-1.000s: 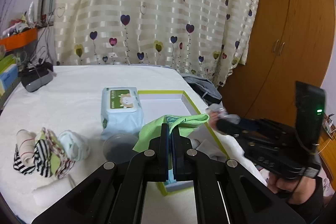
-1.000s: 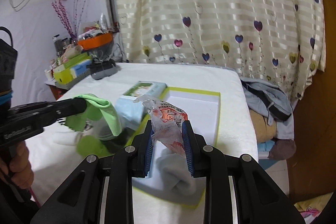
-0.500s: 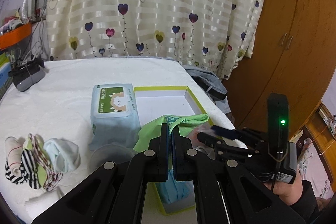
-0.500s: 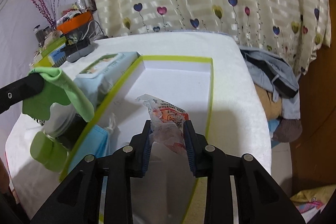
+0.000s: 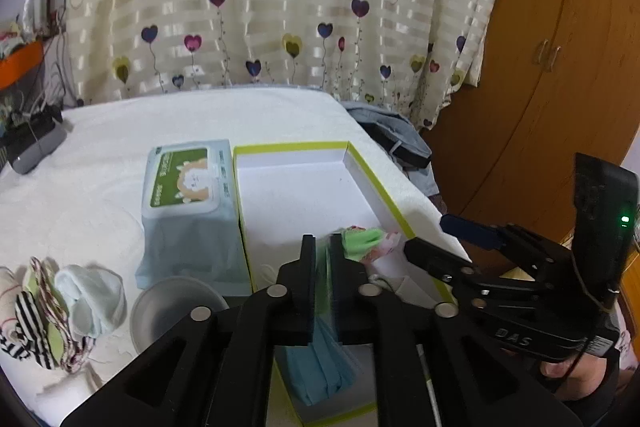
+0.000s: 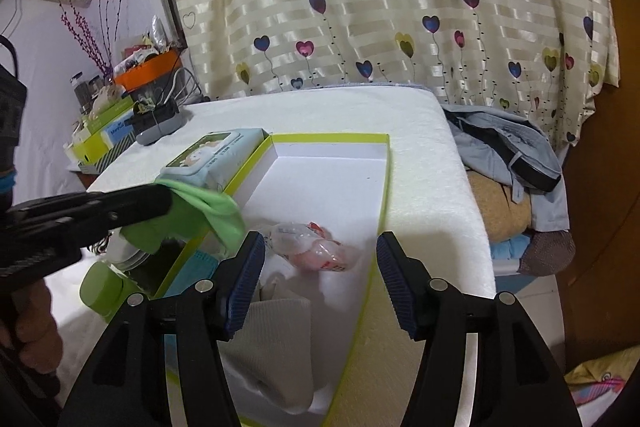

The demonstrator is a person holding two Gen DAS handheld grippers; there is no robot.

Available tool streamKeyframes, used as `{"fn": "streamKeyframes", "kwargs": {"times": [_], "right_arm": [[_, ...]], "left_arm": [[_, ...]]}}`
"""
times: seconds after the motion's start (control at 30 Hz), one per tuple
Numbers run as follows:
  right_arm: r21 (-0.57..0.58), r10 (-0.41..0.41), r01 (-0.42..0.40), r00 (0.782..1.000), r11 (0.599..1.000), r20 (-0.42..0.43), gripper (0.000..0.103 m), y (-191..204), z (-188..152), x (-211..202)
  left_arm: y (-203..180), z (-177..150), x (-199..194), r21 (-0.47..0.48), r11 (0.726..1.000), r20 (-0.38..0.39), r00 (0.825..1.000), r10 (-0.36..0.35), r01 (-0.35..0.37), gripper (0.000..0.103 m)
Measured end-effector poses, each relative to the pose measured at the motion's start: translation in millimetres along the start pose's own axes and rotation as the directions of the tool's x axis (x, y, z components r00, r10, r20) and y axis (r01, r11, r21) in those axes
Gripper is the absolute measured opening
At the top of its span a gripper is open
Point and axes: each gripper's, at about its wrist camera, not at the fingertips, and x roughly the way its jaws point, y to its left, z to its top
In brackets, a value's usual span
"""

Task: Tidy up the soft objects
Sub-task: 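Carry the green cloth with the left tool while the right tool carries the bag toward the box, then open the right tool to drop the bag in the box while the left tool releases the green cloth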

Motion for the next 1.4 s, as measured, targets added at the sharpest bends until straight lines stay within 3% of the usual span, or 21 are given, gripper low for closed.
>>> {"fn": "streamKeyframes", "kwargs": {"times": [0.07, 0.53, 0.8, 0.9, 0.97, 1.23, 1.4], "right_arm": [[0.001, -0.004, 0.004, 1.000, 1.000, 0.003, 0.059, 0, -1, -4], [-0.011, 0.010, -0.009, 0.999, 1.000, 0.030, 0.059, 23, -10, -39], [-0.031, 0.033, -0.030, 0.994, 0.999, 0.103, 0.059, 51, -12, -68], [-0.044, 0.046, -0.041, 0.993, 0.998, 0.111, 0.059, 65, -13, -75], [-0.046, 0.050, -0.045, 0.991, 0.998, 0.122, 0.059, 73, -14, -81], [-0.110, 0.081, -0.070, 0.992, 0.991, 0.097, 0.059, 115, -22, -89], [-0.153, 0.104, -0.091, 0.991, 0.984, 0.079, 0.059, 139, -29, -90]], "left_arm": [[1, -1, 0, -0.004, 1.000, -0.003, 1.000, -0.011, 0.011, 0.022], [4, -25, -45, -0.012, 0.999, 0.038, 0.999, -0.032, 0.032, 0.022], [13, -44, -76, -0.032, 0.999, 0.072, 0.997, -0.007, 0.009, 0.023], [18, -53, -90, -0.043, 0.999, 0.090, 0.996, 0.005, -0.001, 0.028], [22, -58, -97, -0.051, 0.999, 0.101, 0.995, 0.022, -0.017, 0.038], [49, -84, -128, -0.113, 0.992, 0.127, 0.989, 0.073, -0.058, 0.049], [64, -98, -138, -0.147, 0.986, 0.125, 0.987, 0.098, -0.079, 0.050]]}}
